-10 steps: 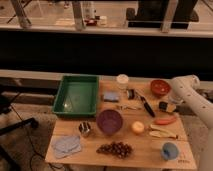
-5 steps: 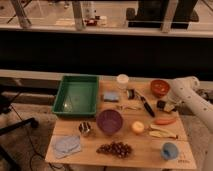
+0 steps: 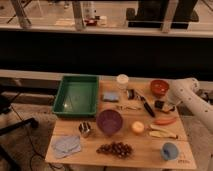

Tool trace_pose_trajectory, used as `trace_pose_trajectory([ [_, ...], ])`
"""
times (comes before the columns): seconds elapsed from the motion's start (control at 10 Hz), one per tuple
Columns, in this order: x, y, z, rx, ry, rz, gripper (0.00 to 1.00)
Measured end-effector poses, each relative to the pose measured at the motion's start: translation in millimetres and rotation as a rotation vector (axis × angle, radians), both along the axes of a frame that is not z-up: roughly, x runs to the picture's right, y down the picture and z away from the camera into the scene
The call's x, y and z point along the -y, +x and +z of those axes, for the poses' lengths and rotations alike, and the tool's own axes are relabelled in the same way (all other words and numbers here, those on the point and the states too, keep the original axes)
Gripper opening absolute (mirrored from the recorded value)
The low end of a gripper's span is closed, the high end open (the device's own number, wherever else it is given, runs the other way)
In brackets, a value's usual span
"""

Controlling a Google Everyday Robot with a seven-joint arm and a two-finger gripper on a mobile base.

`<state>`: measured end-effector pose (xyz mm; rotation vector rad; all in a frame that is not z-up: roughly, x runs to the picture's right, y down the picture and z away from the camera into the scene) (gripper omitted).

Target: Wipe table surface with eraser

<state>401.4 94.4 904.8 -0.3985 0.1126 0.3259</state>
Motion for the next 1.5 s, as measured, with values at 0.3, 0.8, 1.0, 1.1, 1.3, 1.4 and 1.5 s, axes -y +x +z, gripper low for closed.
trace_pose_trajectory([
  [0.3,-8,-8,-5.5,0.026,-0.015,-0.015,0.03],
  [0.8,-26,-15,-18.6,0.033,-0.074,-0.024,0.03],
  [1.0,-30,-9,-19.6,0.013,-0.094,-0.022,0.03],
  [1.1,-31,1,-19.1,-0.005,-0.103,-0.015,0.03],
  [1.3,-31,16,-18.0,-0.033,-0.114,0.001,0.03],
  [1.4,-30,21,-16.7,-0.043,-0.117,0.011,0.03],
  [1.5,-29,25,-14.0,-0.049,-0.12,0.024,0.03],
])
